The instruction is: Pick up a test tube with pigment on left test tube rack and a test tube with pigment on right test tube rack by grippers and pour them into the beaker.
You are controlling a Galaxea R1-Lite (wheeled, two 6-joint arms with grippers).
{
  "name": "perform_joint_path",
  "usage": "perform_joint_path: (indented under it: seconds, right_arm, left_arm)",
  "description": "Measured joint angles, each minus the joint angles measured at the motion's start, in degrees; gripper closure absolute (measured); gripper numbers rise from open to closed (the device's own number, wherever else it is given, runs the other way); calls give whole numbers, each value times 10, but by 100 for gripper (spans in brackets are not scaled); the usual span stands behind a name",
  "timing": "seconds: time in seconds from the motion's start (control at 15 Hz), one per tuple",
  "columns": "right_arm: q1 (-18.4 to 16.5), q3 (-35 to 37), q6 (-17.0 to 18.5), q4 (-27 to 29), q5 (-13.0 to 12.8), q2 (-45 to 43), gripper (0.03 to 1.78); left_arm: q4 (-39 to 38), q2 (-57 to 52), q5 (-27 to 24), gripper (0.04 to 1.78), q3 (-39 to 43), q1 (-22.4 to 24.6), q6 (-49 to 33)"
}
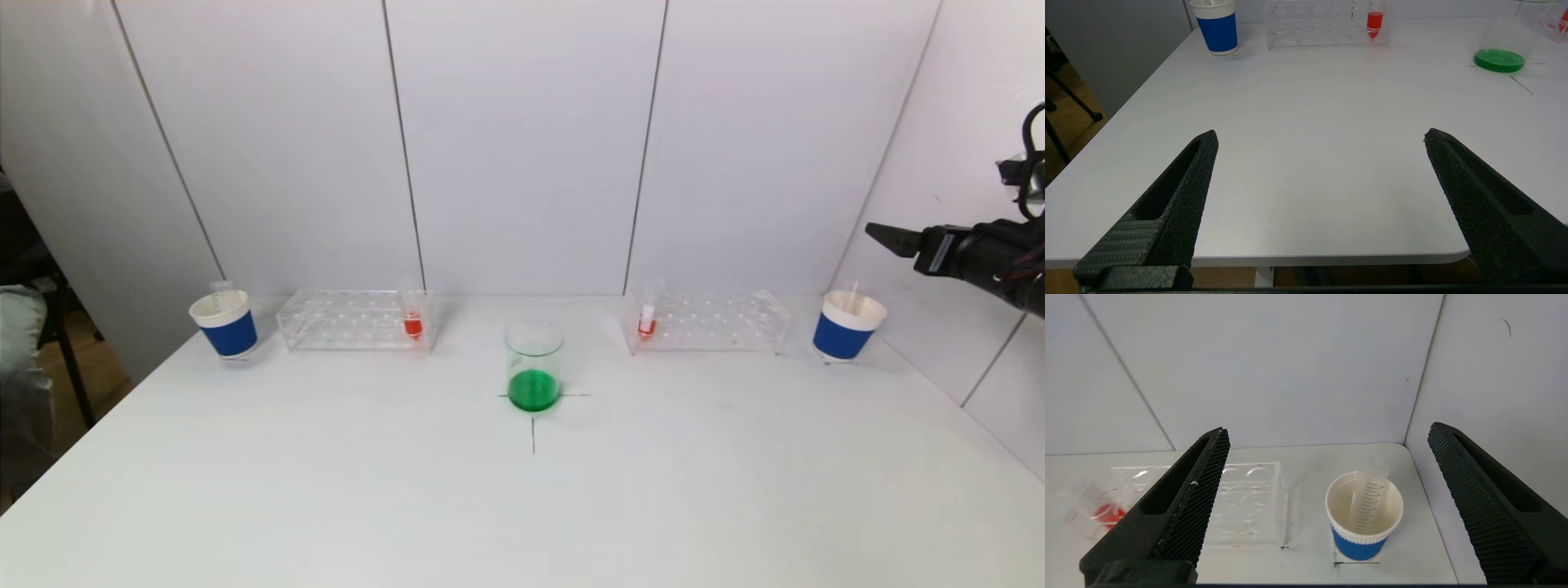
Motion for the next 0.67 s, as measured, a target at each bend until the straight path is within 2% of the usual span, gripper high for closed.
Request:
perform_joint_path:
  seconds: [0.47,0.67]
  right_arm:
    - [87,195,-5,13,-9,-264,5]
    - [113,253,-6,49,-4,-370,5]
  left_arm:
    - [0,0,0,6,0,0,0]
    - [0,0,0,6,0,0,0]
